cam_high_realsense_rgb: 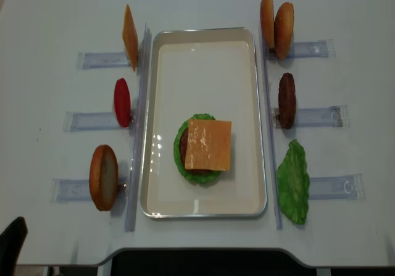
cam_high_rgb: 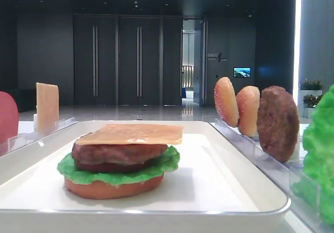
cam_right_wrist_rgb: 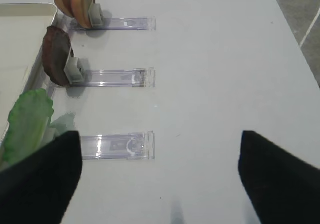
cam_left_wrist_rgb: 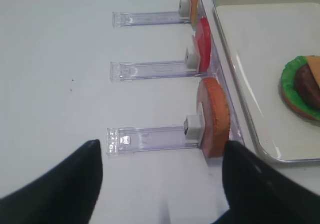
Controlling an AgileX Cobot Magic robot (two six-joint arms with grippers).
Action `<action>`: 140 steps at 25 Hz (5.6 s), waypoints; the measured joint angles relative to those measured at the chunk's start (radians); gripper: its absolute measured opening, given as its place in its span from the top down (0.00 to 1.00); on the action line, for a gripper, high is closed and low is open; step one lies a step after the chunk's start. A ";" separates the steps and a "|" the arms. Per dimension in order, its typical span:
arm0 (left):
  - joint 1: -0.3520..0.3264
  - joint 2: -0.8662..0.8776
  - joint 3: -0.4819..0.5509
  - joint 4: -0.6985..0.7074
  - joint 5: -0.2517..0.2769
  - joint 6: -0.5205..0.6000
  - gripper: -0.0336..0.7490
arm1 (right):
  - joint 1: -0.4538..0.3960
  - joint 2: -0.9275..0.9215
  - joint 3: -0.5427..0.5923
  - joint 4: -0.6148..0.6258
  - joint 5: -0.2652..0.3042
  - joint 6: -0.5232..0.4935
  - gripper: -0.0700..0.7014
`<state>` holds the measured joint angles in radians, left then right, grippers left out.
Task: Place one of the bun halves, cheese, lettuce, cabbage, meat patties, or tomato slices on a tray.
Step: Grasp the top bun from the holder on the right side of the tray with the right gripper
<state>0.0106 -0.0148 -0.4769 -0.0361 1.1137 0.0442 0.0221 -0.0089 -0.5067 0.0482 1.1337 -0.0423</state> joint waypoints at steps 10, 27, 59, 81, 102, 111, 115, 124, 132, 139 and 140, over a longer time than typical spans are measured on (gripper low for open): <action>0.000 0.000 0.000 0.000 0.000 0.000 0.32 | 0.000 0.000 0.000 0.000 0.000 0.000 0.26; 0.000 0.000 0.000 0.000 0.000 0.000 0.37 | 0.000 0.404 -0.143 0.000 -0.002 0.010 0.28; 0.000 0.000 0.000 0.000 0.000 0.000 0.46 | 0.000 1.553 -1.032 -0.001 -0.017 -0.089 0.31; 0.000 0.000 0.000 0.000 0.000 0.000 0.46 | 0.000 1.834 -1.278 -0.027 -0.029 -0.123 0.33; 0.000 0.000 0.000 0.000 0.000 0.000 0.46 | 0.161 1.839 -1.286 -0.027 -0.080 0.127 0.33; 0.000 0.000 0.000 0.000 0.000 0.000 0.46 | 0.309 1.895 -1.288 -0.027 -0.160 0.204 0.33; 0.000 0.000 0.000 0.000 0.000 0.000 0.46 | 0.336 1.916 -1.294 -0.027 -0.188 0.216 0.33; 0.000 0.000 0.000 0.000 0.000 0.000 0.46 | 0.346 1.933 -1.294 -0.028 -0.242 0.262 0.33; 0.000 0.000 0.000 0.000 0.000 0.000 0.46 | 0.346 1.937 -1.294 -0.028 -0.245 0.263 0.33; 0.000 0.000 0.000 0.000 0.000 0.000 0.46 | 0.357 1.965 -1.294 -0.030 -0.240 0.263 0.33; 0.000 0.000 0.000 0.000 0.000 0.000 0.46 | 0.362 1.974 -1.294 -0.030 -0.240 0.263 0.33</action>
<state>0.0106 -0.0148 -0.4769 -0.0361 1.1133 0.0442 0.3836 1.9649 -1.8011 0.0185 0.8941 0.2212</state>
